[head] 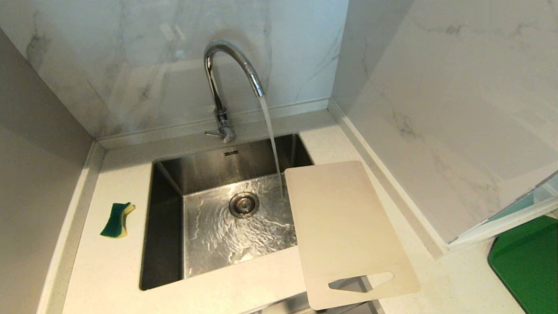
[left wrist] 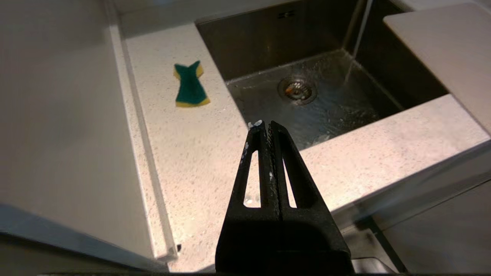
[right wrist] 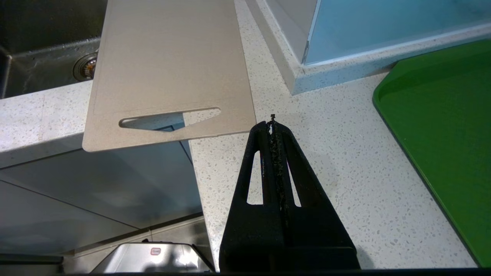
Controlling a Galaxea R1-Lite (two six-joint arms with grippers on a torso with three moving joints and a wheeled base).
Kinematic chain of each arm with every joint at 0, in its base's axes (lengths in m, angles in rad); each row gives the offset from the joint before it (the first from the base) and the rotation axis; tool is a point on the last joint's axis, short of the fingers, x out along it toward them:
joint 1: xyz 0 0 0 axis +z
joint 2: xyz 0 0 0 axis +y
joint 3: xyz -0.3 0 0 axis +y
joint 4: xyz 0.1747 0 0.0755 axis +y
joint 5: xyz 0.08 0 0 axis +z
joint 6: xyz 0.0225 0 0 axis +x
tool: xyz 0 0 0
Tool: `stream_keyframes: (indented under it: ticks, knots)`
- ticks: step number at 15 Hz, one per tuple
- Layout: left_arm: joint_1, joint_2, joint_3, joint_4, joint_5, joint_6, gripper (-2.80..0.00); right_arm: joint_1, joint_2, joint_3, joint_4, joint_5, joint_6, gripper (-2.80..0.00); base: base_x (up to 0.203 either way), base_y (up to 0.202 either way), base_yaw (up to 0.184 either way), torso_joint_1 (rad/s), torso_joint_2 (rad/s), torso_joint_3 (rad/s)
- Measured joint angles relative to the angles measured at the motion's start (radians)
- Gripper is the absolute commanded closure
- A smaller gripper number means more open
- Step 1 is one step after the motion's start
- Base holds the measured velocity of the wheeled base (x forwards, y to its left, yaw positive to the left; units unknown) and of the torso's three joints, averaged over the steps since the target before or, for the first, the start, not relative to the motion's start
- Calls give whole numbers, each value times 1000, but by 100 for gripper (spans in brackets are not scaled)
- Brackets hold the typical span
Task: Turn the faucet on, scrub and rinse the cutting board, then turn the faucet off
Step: Pick up the cleaning cloth
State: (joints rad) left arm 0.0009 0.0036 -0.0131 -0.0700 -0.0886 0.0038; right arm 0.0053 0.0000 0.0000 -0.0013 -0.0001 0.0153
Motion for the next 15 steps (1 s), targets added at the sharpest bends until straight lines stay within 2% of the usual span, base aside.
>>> stream_keyframes:
  ticks: [2, 4, 7, 8, 9, 10, 13, 14, 15]
  knots:
    - [0, -2, 8, 4, 9, 5, 0, 0, 0, 0, 0, 0, 0, 0, 0, 0, 0, 0, 0, 0]
    - [0, -4, 11, 9, 21, -24, 0, 0, 0, 0, 0, 0, 0, 0, 0, 0, 0, 0, 0, 0]
    - [0, -4, 12, 37, 80, -182, 0, 0, 0, 0, 0, 0, 0, 0, 0, 0, 0, 0, 0, 0]
    - [0, -4, 13, 41, 93, -202, 0, 0, 0, 0, 0, 0, 0, 0, 0, 0, 0, 0, 0, 0]
    - [0, -4, 13, 39, 93, -178, 0, 0, 0, 0, 0, 0, 0, 0, 0, 0, 0, 0, 0, 0]
    - [0, -4, 13, 37, 93, -116, 0, 0, 0, 0, 0, 0, 0, 0, 0, 0, 0, 0, 0, 0]
    - [0, -5, 13, 74, 35, 120, 0, 0, 0, 0, 0, 0, 0, 0, 0, 0, 0, 0, 0, 0]
    - [0, -5, 13, 74, 34, 127, 0, 0, 0, 0, 0, 0, 0, 0, 0, 0, 0, 0, 0, 0]
    - [-1, -5, 13, 73, 48, 91, 0, 0, 0, 0, 0, 0, 0, 0, 0, 0, 0, 0, 0, 0]
